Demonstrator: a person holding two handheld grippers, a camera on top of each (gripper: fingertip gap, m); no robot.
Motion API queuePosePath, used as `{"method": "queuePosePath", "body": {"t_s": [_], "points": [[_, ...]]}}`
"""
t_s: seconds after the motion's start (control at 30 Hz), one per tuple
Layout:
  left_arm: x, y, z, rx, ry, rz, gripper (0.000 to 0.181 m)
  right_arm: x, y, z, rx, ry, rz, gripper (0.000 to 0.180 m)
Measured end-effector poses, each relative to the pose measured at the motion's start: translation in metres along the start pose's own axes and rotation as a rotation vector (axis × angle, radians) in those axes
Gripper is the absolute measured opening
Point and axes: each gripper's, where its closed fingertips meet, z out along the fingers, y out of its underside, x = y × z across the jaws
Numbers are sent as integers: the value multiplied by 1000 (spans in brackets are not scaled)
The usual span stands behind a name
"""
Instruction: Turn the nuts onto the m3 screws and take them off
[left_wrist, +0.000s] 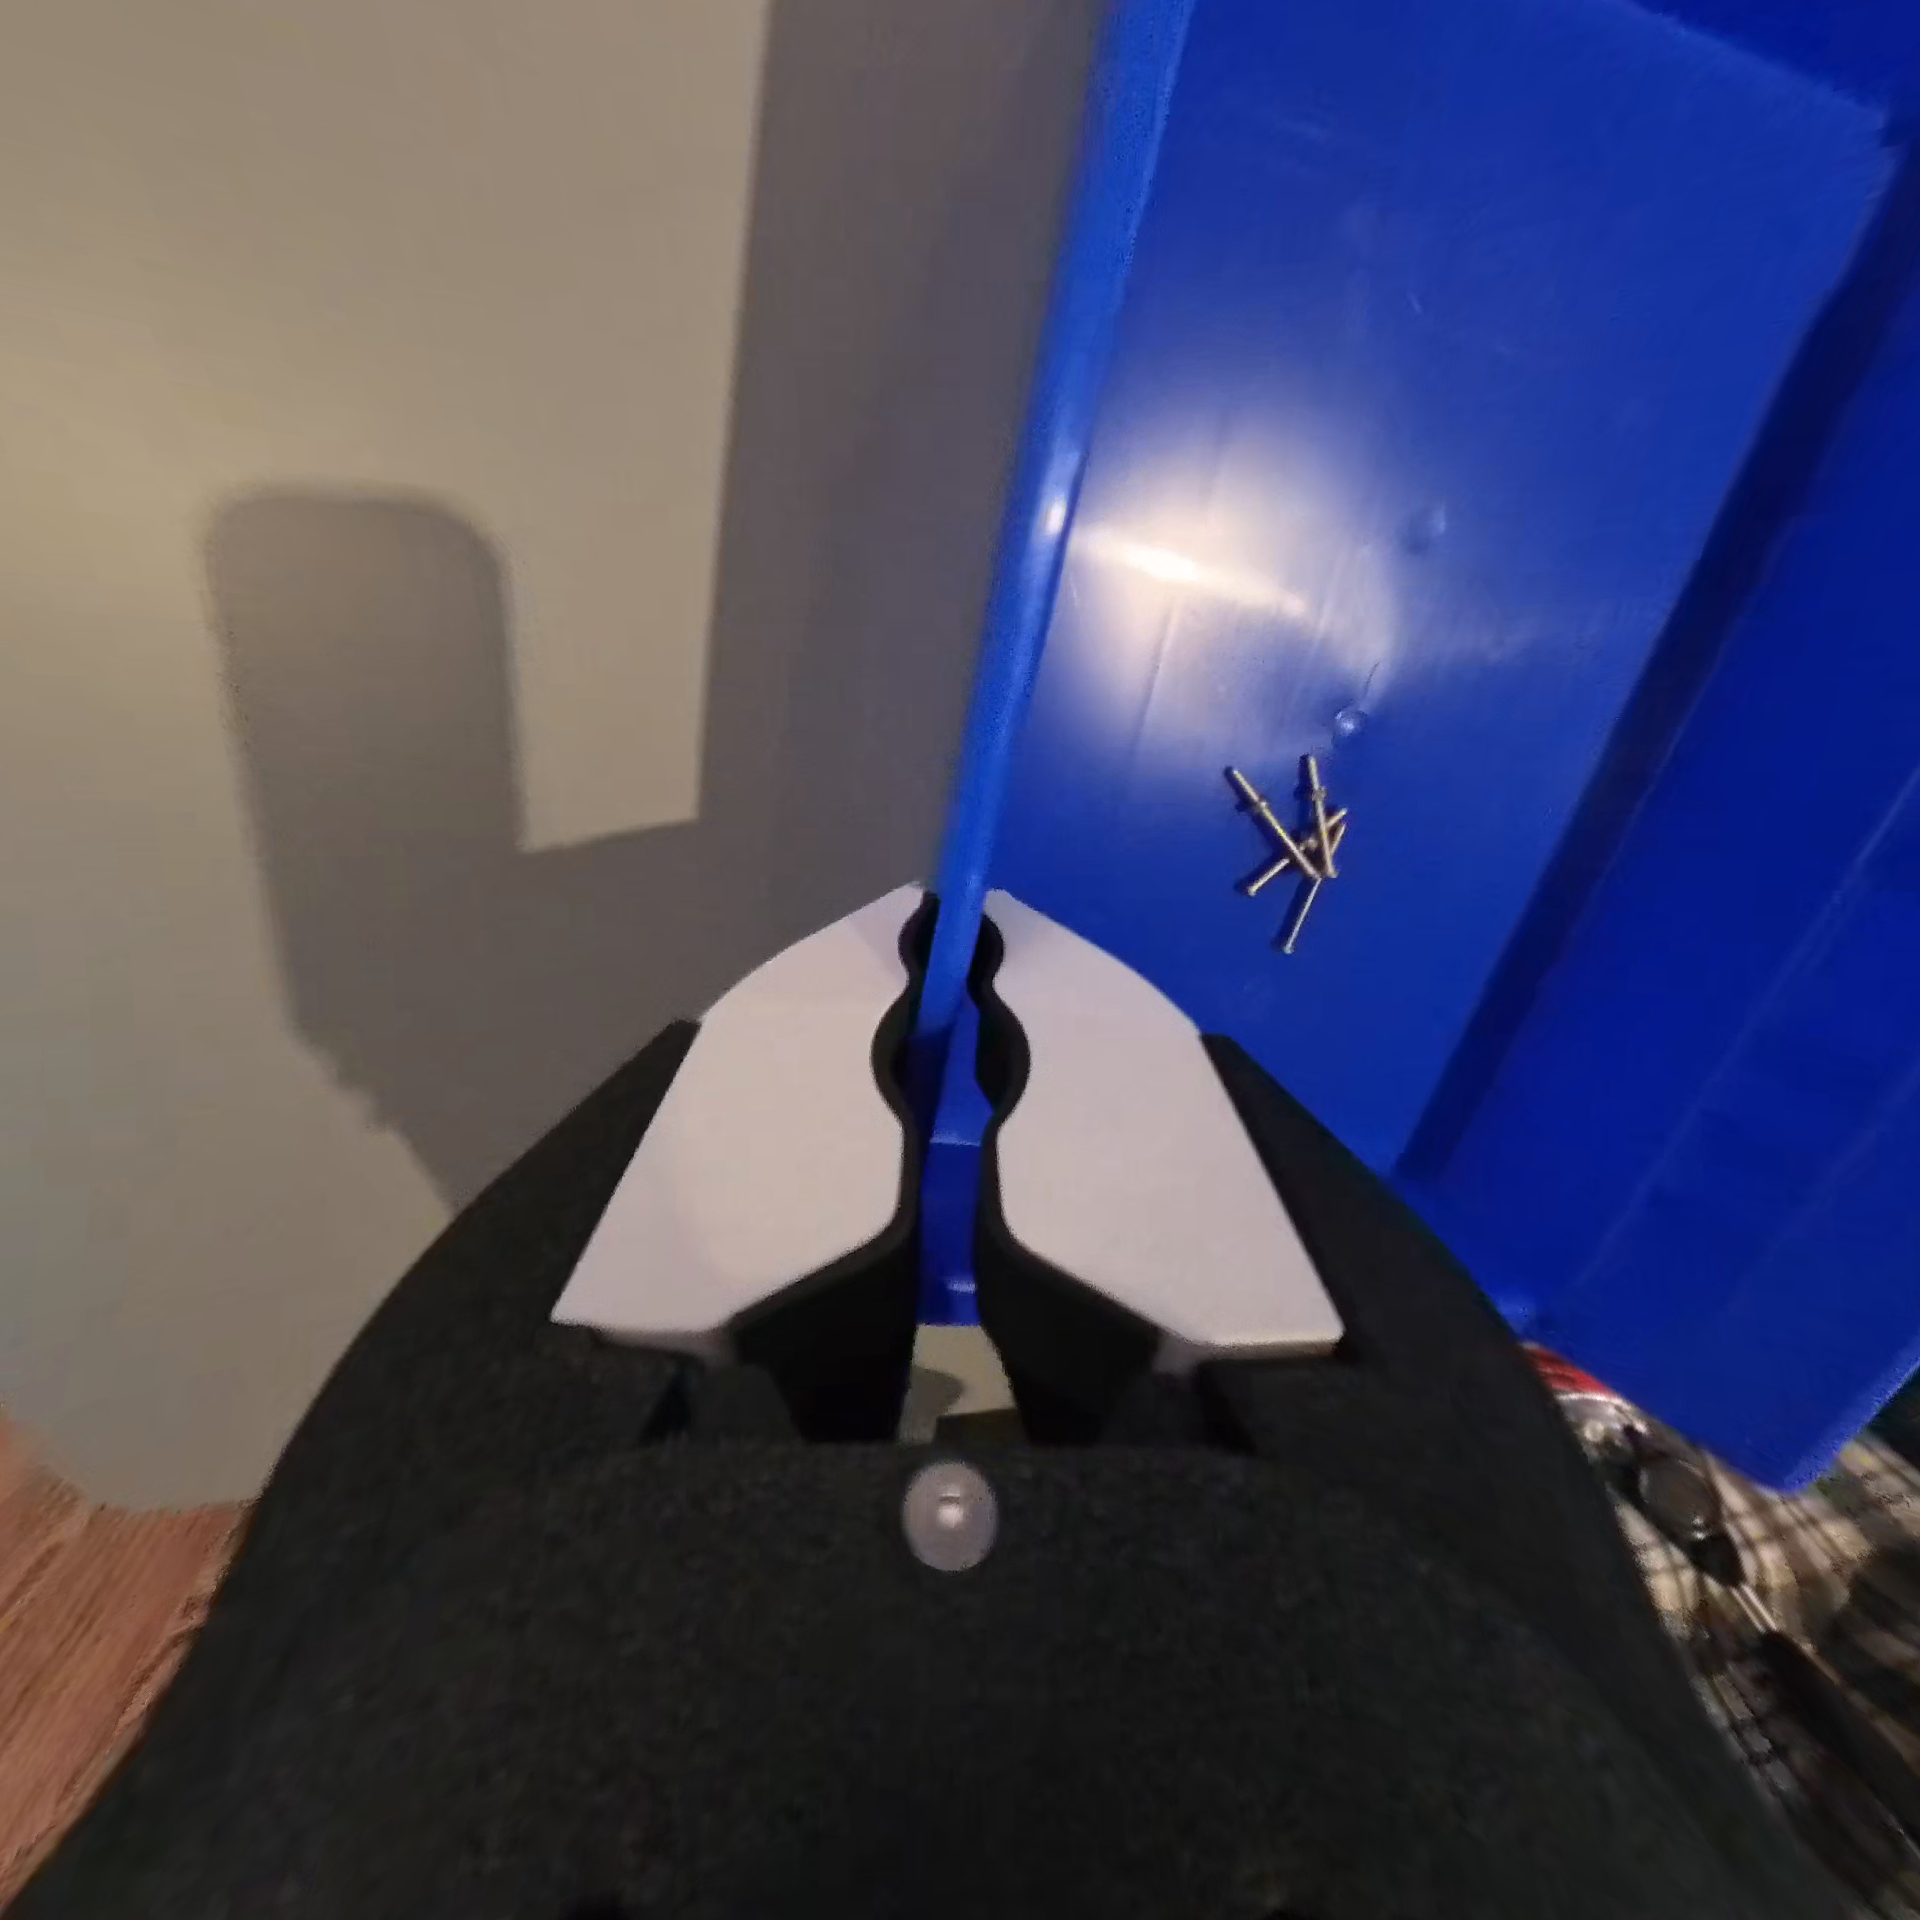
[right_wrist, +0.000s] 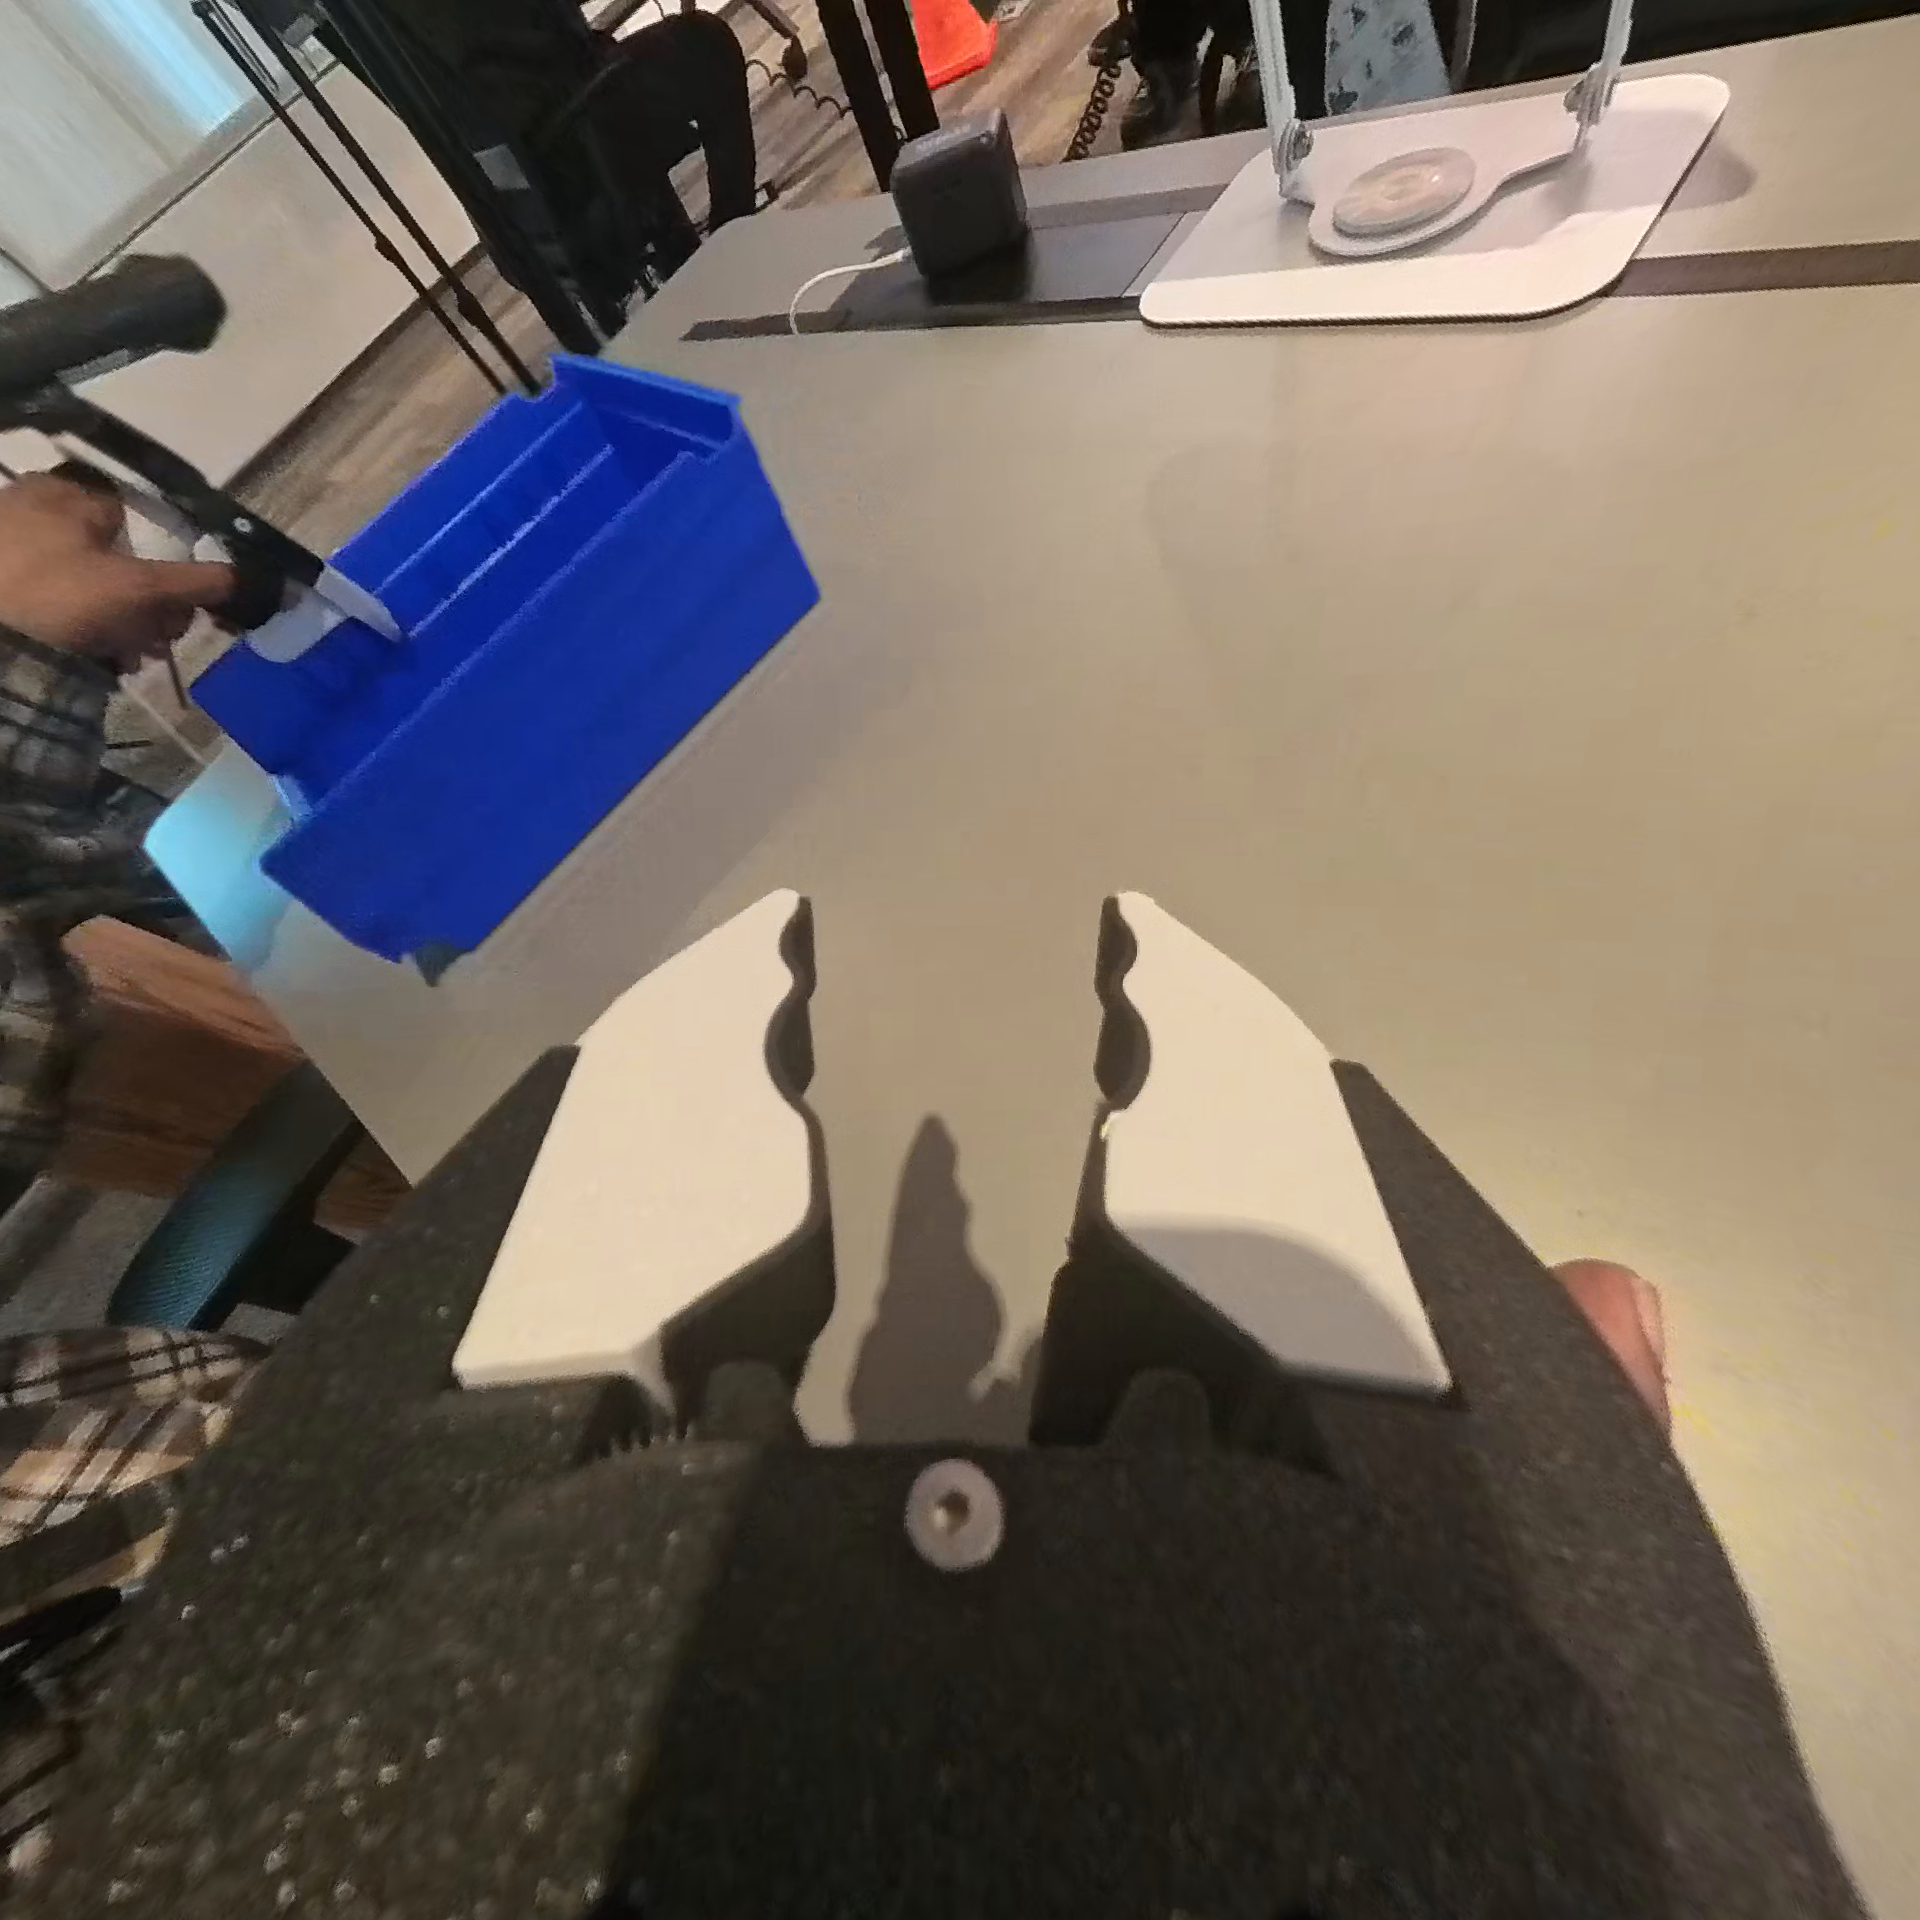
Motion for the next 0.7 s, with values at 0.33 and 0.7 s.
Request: {"method": "queuePosePath", "body": {"t_s": [0.33,0.7], "points": [[-111,20,-20,29,-35,-161,5,-5,6,12,-30,-32,6,50],[-178,19,-29,33,-40,-216,5,-8,11,20,-50,-33,10,49]]}}
